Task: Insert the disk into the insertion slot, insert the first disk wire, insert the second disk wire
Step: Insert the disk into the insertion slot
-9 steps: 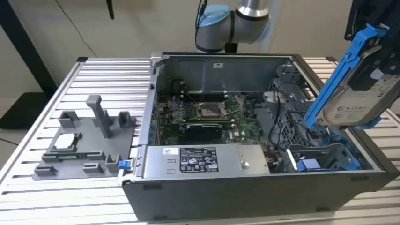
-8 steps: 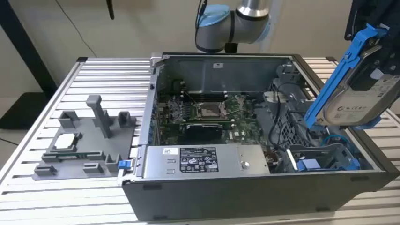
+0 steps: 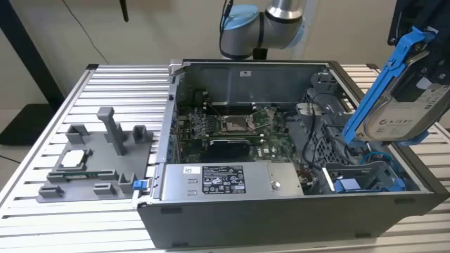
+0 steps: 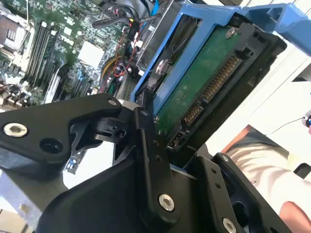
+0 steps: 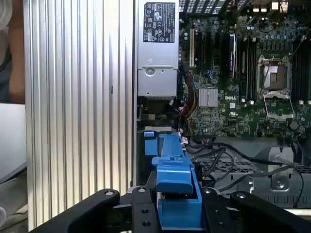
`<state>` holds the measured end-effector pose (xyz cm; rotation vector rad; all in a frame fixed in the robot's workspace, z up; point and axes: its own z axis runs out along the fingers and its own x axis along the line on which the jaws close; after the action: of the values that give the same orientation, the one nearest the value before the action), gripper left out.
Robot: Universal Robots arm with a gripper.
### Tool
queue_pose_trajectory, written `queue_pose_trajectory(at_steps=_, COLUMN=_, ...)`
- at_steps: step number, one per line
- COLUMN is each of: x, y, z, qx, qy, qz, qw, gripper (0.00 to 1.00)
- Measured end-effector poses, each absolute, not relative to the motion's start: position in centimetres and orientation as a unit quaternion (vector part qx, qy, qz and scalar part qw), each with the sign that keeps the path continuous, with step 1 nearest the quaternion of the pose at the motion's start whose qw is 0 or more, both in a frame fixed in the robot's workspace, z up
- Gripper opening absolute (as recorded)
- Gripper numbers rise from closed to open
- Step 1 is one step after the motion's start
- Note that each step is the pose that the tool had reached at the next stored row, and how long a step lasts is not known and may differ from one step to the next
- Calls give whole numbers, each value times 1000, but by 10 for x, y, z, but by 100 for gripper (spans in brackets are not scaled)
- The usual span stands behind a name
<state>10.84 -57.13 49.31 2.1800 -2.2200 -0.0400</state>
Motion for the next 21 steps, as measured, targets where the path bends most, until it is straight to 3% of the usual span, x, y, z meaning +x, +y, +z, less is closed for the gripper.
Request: queue_pose_trajectory(at_steps=21, x=109, y=-571, z=468, qx=701, qy=-713, qz=-13, qw=15, gripper=0)
